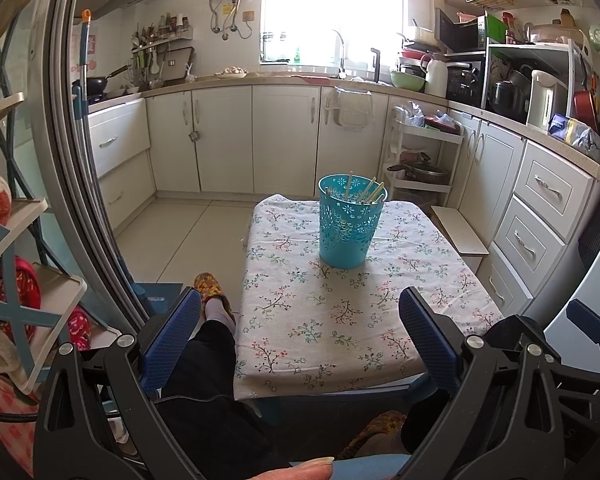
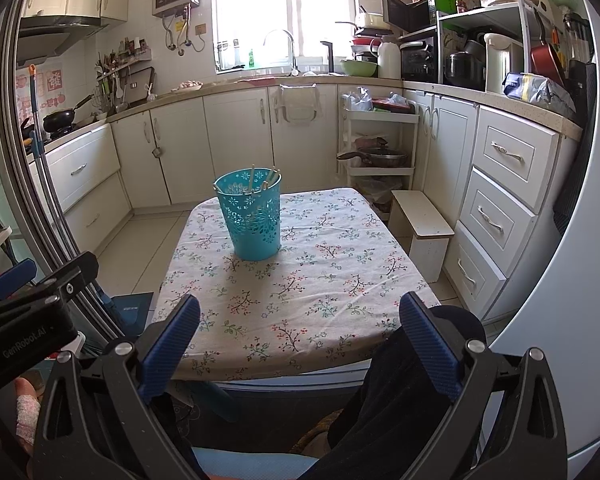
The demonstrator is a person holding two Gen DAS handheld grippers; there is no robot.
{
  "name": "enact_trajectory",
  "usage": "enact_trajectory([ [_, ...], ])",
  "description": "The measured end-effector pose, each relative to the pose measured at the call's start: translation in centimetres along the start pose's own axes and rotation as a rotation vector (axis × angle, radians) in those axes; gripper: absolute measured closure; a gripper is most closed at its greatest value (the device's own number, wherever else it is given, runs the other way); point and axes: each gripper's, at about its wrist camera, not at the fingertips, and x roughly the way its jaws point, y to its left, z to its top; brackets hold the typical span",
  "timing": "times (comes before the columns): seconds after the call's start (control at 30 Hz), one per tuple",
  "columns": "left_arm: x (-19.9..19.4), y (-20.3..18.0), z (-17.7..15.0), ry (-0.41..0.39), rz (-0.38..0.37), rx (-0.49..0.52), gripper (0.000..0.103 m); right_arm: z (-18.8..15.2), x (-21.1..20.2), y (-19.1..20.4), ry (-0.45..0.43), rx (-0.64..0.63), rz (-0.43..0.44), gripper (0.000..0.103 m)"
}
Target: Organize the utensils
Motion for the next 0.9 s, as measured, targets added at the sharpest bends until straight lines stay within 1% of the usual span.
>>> enact_trajectory([
  [0.57,0.1,-1.2,0.5,-0.009,0.008,0.041,0.008,0.2,0.4,-0.3,-0.001,0.013,0.001,0.007],
  [0.7,1.2,-1.3,0.7,-0.001,0.013,0.045,0.008,0.2,1.2,-0.3,0.013,0.013,-0.003,0.007],
  [0.9,4.2,-1.5,1.3,0.046,0.014,0.047,0.008,0.1,4.2,-0.6,0.079,0.022,-0.015,0.007],
])
